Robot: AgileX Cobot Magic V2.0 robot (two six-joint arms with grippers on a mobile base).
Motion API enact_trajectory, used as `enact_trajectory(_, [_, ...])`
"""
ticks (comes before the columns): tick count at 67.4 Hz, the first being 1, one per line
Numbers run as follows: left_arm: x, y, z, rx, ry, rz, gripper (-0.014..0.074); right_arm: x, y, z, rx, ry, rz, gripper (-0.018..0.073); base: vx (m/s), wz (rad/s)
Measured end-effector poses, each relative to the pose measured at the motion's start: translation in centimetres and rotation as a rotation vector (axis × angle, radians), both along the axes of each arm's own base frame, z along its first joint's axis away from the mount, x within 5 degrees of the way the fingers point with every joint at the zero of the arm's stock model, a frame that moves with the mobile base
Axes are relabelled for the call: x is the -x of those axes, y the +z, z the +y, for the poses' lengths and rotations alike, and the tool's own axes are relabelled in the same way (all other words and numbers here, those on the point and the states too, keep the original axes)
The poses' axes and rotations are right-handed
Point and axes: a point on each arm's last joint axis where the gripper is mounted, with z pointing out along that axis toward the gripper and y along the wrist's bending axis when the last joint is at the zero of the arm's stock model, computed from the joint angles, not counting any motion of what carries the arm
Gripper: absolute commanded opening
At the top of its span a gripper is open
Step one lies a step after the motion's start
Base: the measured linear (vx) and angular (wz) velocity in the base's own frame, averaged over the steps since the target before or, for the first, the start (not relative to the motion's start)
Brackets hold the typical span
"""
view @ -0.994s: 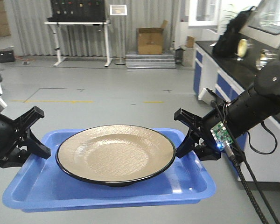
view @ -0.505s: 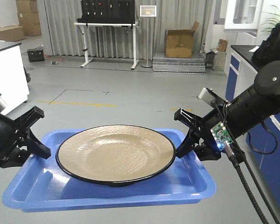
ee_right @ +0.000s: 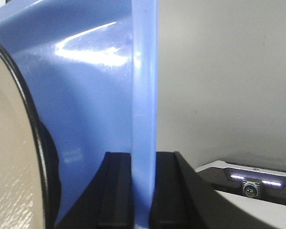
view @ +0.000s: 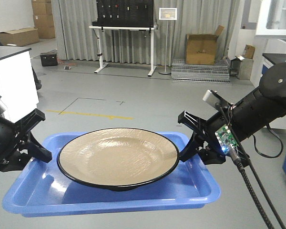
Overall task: Place disk in tray to left cabinet
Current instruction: 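Carry the tray with both grippers while driving to the open cabinet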
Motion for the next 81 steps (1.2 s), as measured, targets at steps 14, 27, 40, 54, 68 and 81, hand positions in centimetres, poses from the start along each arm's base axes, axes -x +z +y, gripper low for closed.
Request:
enact_trajectory(14, [0.0, 0.0, 0.0, 0.0, 0.0, 0.0, 0.0, 0.0, 0.0, 0.0, 0.0, 0.0, 0.0, -0.0004, 0.54, 0.1])
enact_trajectory(27, [0.0, 0.0, 0.0, 0.0, 0.0, 0.0, 0.0, 0.0, 0.0, 0.0, 0.0, 0.0, 0.0, -0.0004, 0.57, 0.05])
enact_trajectory(40, [0.0, 0.0, 0.0, 0.0, 0.0, 0.0, 0.0, 0.0, 0.03, 0.01, -0.001, 0.0, -0.001, -0.0004, 0.6, -0.01])
enact_trajectory(54, [0.0, 0.0, 0.0, 0.0, 0.0, 0.0, 0.0, -0.01, 0.03, 0.01, -0.001, 0.0, -0.001, -0.0004, 0.63, -0.06])
enact_trajectory(68, [0.0, 0.0, 0.0, 0.0, 0.0, 0.0, 0.0, -0.01, 0.03, 0.01, -0.001, 0.0, -0.001, -0.0004, 0.63, -0.09])
enact_trajectory(81, [0.0, 0.0, 0.0, 0.0, 0.0, 0.0, 0.0, -0.01, 0.03, 0.01, -0.001, 0.0, -0.001, -0.0004, 0.63, -0.1])
